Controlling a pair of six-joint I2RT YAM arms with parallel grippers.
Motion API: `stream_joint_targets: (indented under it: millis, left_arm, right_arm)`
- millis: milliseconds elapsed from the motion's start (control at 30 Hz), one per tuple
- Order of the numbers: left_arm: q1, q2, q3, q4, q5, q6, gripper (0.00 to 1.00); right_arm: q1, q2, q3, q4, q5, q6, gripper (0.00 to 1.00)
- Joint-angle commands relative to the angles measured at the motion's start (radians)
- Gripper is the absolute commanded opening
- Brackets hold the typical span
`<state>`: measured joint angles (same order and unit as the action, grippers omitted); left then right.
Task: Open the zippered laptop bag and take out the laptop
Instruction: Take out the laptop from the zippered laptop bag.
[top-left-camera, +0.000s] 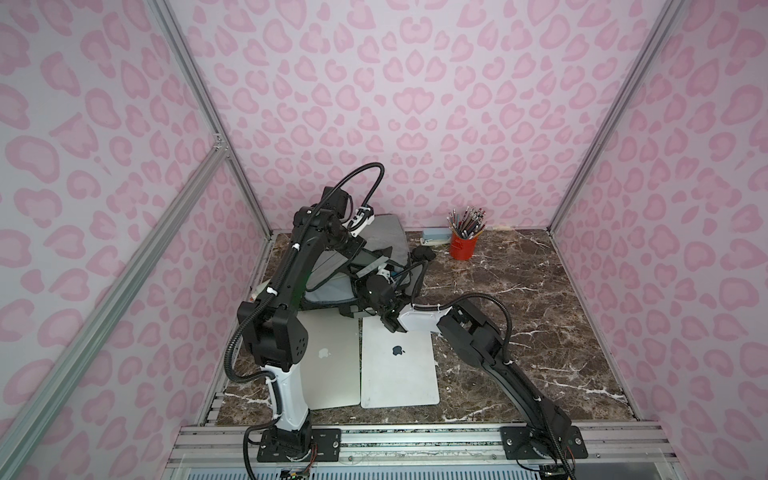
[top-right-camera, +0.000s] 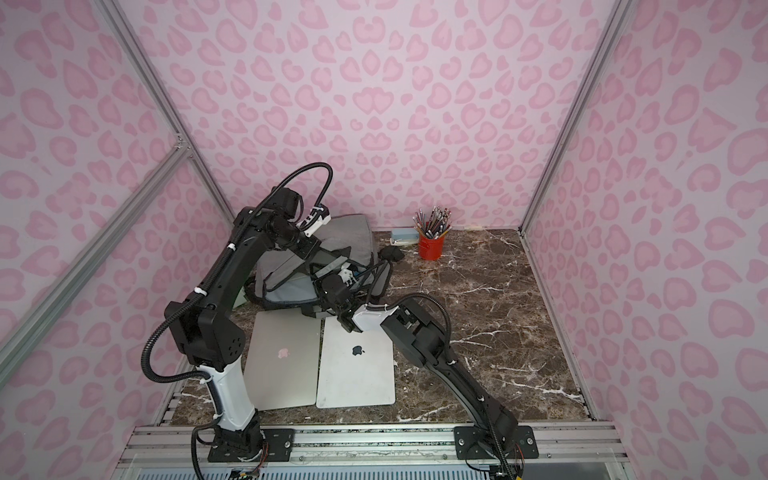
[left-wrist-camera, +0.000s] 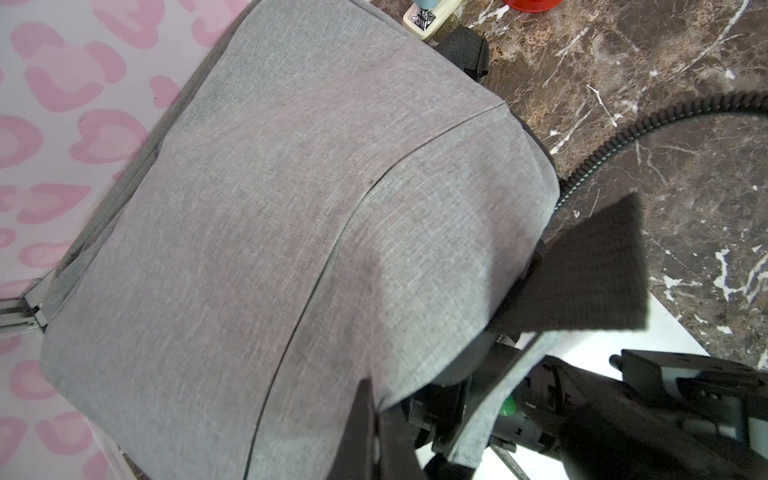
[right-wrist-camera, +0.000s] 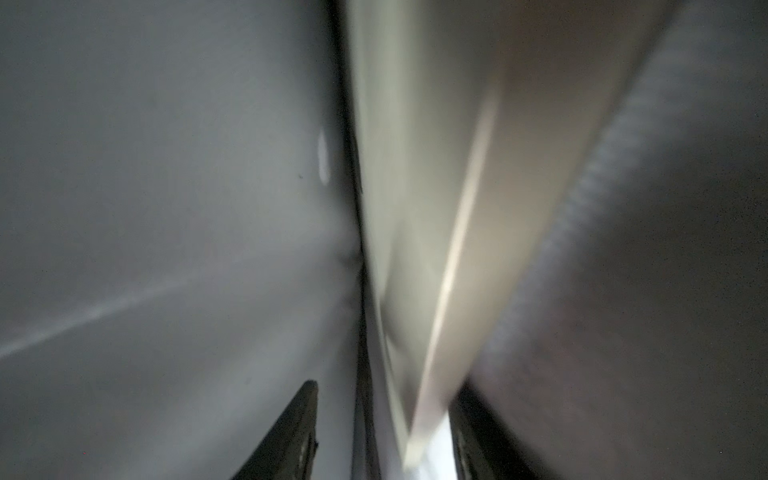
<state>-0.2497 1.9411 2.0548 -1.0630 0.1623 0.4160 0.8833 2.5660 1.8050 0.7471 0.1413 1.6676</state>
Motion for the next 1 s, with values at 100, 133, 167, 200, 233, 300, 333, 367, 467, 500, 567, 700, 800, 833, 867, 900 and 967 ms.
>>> stream_joint_targets:
  millis: [100, 133, 167, 200, 233, 300, 333, 367, 467, 500, 567, 700, 800, 833, 867, 900, 967]
  left_arm:
    - [-0.002, 0.005, 0.013, -0.006, 0.088, -0.014, 0.02]
    - [-0.002, 0.005, 0.013, -0.006, 0.093, -0.018, 0.02]
    - [-0.002, 0.005, 0.012, -0.006, 0.100, -0.020, 0.02]
    - [-0.002, 0.005, 0.011, -0.006, 0.107, -0.022, 0.02]
    - [-0.003, 0.005, 0.009, -0.005, 0.111, -0.021, 0.02]
    - [-0.003, 0.008, 0.005, -0.006, 0.113, -0.021, 0.02]
    - [-0.004, 0.009, 0.004, -0.008, 0.114, -0.020, 0.02]
    - [-0.004, 0.012, 0.003, -0.011, 0.117, -0.020, 0.02]
    - [-0.005, 0.015, 0.002, -0.010, 0.130, -0.023, 0.02]
    - [-0.006, 0.015, 0.002, -0.011, 0.137, -0.022, 0.02]
    - [-0.008, 0.015, 0.002, -0.011, 0.140, -0.023, 0.02]
    - [-0.008, 0.013, -0.007, -0.015, 0.139, -0.017, 0.02]
    - [-0.009, 0.009, -0.019, -0.017, 0.123, -0.004, 0.02]
    - [-0.008, 0.007, -0.024, -0.016, 0.120, 0.001, 0.02]
    - [-0.008, 0.006, -0.028, -0.012, 0.119, 0.007, 0.02]
    - [-0.008, 0.003, -0.035, -0.005, 0.115, 0.010, 0.02]
    - [-0.001, -0.001, -0.048, 0.013, 0.107, 0.011, 0.02]
  right_arm:
    - [-0.009, 0.061, 0.102, -0.058, -0.016, 0.012, 0.50]
    - [-0.010, 0.067, 0.125, -0.087, -0.017, 0.014, 0.48]
    - [-0.011, 0.072, 0.141, -0.121, -0.016, 0.022, 0.47]
    - [-0.012, 0.073, 0.148, -0.120, -0.010, 0.026, 0.47]
    - [-0.014, 0.074, 0.146, -0.106, -0.005, 0.038, 0.47]
    - [-0.015, 0.076, 0.136, -0.049, 0.008, 0.050, 0.47]
    - [-0.014, 0.078, 0.139, -0.033, 0.011, 0.047, 0.46]
    - [-0.014, 0.082, 0.148, -0.022, 0.008, 0.043, 0.46]
    - [-0.012, 0.114, 0.207, 0.001, -0.015, 0.027, 0.43]
    - [-0.010, 0.127, 0.224, 0.012, -0.018, 0.027, 0.42]
    - [-0.006, 0.157, 0.260, 0.011, -0.031, 0.027, 0.38]
    - [-0.008, 0.175, 0.280, 0.007, -0.029, 0.009, 0.27]
    - [-0.015, 0.171, 0.256, 0.028, -0.022, 0.013, 0.22]
    - [-0.017, 0.170, 0.254, 0.029, -0.022, 0.011, 0.20]
    - [-0.020, 0.171, 0.252, 0.034, -0.022, 0.006, 0.17]
    - [-0.020, 0.169, 0.252, 0.039, -0.021, -0.003, 0.13]
    - [-0.021, 0.166, 0.254, 0.045, -0.029, -0.027, 0.06]
